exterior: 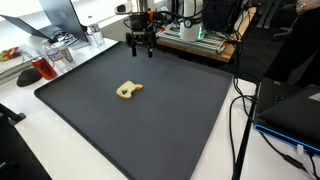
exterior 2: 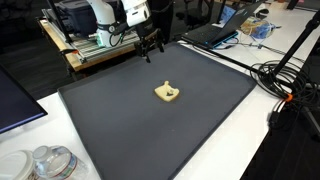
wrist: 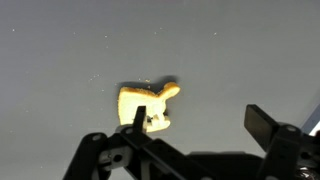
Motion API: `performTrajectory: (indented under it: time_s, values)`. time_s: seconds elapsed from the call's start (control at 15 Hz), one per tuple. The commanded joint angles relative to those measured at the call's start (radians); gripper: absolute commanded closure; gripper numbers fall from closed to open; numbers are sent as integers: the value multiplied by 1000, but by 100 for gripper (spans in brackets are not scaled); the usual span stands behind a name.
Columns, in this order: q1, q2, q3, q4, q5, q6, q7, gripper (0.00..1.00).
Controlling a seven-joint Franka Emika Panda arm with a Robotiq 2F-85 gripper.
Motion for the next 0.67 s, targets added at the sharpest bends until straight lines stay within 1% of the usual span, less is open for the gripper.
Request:
performTrajectory:
  time_s: [0.0,0.27,0.4,0.53,0.6]
  values:
    - [32,-51,-4,-25,-280,-9,247,0]
    - [40,-45,-4,13,-614,-67,523,0]
    - [46,-55,-1,71,-782,-167,663,0]
    - [65,-54,20,160,-942,-307,823,0]
    - [81,-45,38,206,-981,-373,878,0]
